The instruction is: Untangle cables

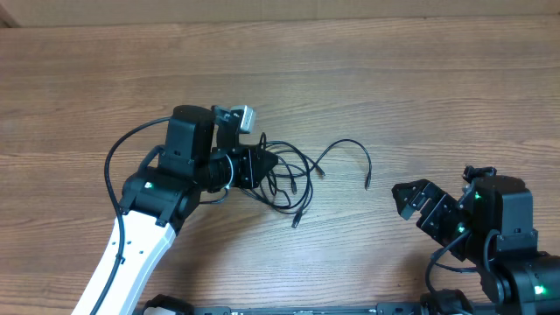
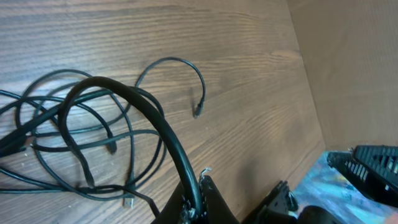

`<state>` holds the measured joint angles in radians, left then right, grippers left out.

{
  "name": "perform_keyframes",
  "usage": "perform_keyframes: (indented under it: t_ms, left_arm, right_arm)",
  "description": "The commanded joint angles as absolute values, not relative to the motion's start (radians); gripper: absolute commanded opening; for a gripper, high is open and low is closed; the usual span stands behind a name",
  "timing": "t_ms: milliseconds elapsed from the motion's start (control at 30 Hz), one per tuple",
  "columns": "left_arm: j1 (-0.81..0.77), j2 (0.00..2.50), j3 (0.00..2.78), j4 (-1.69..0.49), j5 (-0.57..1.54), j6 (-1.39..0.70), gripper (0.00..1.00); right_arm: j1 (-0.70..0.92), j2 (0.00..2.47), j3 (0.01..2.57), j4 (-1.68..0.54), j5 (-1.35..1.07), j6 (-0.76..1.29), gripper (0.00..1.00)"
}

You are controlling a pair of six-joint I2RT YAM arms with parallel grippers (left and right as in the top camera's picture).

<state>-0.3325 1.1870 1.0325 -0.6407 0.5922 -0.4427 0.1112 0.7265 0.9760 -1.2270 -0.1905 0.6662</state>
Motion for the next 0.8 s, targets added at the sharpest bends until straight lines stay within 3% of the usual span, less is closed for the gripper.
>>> perform_keyframes:
  t_ms: [0,767]
  left_arm:
    - [-0.337,1.193,1.037,-0.656,0.628,-0.446,0.04]
    - [-0.337,1.193,1.037,-0.707,0.730,-0.309,0.04]
  right_arm:
    - [0.107,0.723,0.987,-1.223,-0.176,0.665,1.00]
    - [0.107,0.723,0.987,-1.124,-0.187,0.666,1.00]
